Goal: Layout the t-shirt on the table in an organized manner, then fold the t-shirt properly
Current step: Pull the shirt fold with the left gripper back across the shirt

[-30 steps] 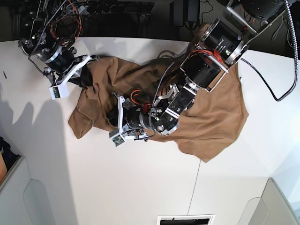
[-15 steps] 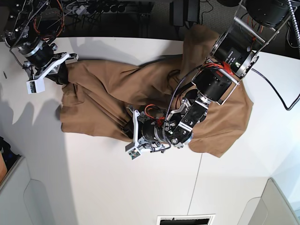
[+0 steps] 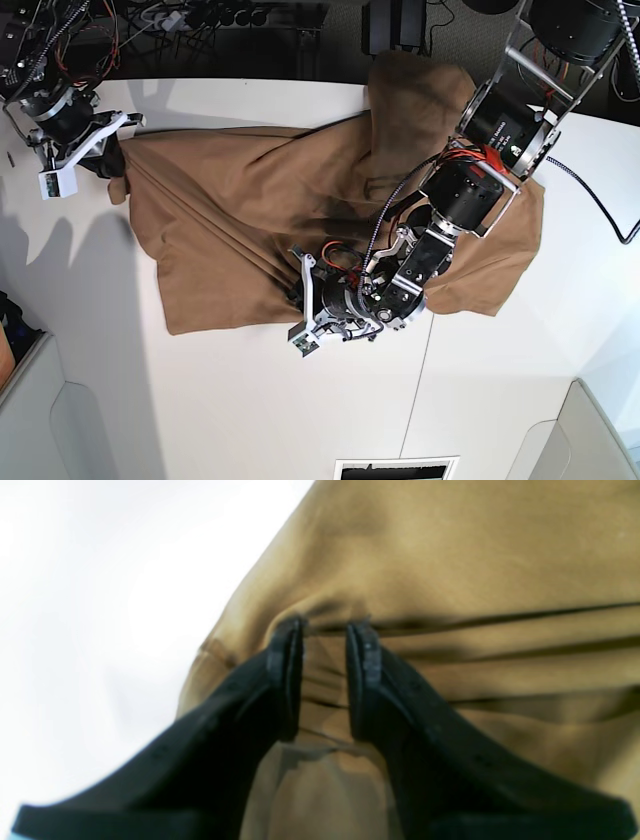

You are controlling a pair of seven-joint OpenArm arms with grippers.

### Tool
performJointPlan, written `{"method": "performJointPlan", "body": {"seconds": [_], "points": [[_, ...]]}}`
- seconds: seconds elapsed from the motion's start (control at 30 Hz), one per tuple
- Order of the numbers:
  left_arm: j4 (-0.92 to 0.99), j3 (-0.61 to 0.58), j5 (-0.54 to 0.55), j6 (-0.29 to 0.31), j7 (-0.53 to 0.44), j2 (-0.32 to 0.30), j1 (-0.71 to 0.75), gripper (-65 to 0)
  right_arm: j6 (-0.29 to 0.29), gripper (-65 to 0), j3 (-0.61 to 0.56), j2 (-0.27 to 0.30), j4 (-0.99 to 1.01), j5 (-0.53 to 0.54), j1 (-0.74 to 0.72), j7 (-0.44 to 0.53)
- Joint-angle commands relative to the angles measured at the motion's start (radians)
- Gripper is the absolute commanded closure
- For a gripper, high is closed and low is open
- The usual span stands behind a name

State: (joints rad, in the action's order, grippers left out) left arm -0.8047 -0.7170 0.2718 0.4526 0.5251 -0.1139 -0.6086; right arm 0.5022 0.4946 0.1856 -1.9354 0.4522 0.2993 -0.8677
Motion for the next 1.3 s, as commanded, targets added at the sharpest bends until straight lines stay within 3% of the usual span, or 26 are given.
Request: {"method": "performJointPlan", "body": {"seconds": [0.0,0.03,0.1,0.17,0.3,0.5,0.53,0.63,0.73,0.97,1.07,1.27], "points": [[0.023,-0.002,-0.090,-0.049,0.129,-0.034,0.000,-17.1,-0.003,0.0,0.010,0.017,-0.015,-0.004,-0.003,0.021],[0.023,-0.002,-0.090,-0.049,0.132,-0.034,-0.001,-17.1,-0.011,-4.9,0.010,0.017,-0.015,-0.004,-0.003,0.027],[0.023,-0.002,-0.090,-0.049,0.143,-0.033,-0.006,-17.2,-0.034,-23.3,0.010,0.017,-0.015,-0.008,-0.004,0.034],[0.023,-0.002,-0.090,-0.049,0.154,-0.034,-0.014,-17.2,-0.050,-31.6,0.013,0.017,-0.015,-0.011,-0.005,0.034],[0.023,-0.002,-0.090,-0.049,0.164,-0.034,-0.041,-17.2,-0.066,-31.6,0.028,0.017,-0.016,0.001,-0.009,0.064],[0.023,-0.002,-0.089,-0.053,0.164,-0.033,-0.076,-17.2,-0.053,-29.3,0.032,0.016,-0.016,0.106,-0.048,0.072],[0.023,-0.002,-0.089,-0.067,0.164,-0.033,-0.079,-17.2,-0.041,-24.4,0.029,0.015,-0.016,0.110,-0.057,0.072],[0.023,-0.002,-0.089,-0.095,0.171,-0.034,-0.087,-17.4,-0.042,0.0,0.013,0.014,-0.004,0.106,-0.082,0.089],[0.016,-0.002,-0.068,-0.104,0.167,-0.033,-0.099,-18.2,-0.041,0.0,-0.018,0.014,0.039,0.073,-0.119,0.117],[-0.077,-0.002,0.037,-0.036,0.183,-0.034,-0.109,-18.3,-0.041,0.0,-0.133,0.014,0.213,0.003,-0.247,0.183],[-0.109,-0.002,0.109,0.021,0.206,-0.037,-0.109,-23.5,-0.041,0.0,-0.172,0.014,0.260,-0.021,-0.321,0.181],[-0.208,-0.002,0.269,0.105,0.251,-0.076,-0.108,-24.1,-0.042,0.0,-0.181,0.013,0.277,-0.026,-0.378,0.177]]}}
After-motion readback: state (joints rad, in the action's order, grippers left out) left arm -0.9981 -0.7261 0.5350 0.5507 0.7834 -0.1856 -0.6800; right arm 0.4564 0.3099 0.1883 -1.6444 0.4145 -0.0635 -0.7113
